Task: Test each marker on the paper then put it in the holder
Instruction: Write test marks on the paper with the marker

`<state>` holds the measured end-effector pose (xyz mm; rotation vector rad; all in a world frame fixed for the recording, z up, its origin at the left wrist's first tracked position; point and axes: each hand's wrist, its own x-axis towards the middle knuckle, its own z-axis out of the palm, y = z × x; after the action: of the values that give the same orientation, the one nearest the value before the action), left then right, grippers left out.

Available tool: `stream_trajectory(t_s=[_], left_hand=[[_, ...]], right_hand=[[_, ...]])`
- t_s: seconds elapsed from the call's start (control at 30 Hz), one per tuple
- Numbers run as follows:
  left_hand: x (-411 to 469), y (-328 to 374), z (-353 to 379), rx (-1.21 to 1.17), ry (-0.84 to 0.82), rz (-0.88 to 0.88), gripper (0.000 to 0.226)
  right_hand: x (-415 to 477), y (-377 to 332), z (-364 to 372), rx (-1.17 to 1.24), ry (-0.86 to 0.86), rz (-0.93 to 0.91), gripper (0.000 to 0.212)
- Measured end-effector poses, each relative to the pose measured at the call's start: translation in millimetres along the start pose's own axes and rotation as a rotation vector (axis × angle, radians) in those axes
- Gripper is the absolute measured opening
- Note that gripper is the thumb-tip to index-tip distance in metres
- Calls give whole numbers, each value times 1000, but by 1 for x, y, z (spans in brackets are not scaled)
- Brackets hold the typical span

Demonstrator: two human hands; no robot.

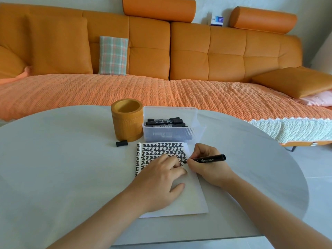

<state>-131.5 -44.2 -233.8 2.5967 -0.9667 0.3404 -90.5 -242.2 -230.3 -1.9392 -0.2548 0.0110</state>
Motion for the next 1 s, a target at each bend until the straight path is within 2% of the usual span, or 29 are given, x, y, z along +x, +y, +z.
stream_trajectory(t_s=[0.77,1.0], left_hand=[[-1,1,-1,-44,-22,-28,40],[-1,1,-1,-47,-16,-28,41]], right_hand=[[0,2,-2,-56,-39,-6,22],[-1,1,-3,-10,-51,-31,21]])
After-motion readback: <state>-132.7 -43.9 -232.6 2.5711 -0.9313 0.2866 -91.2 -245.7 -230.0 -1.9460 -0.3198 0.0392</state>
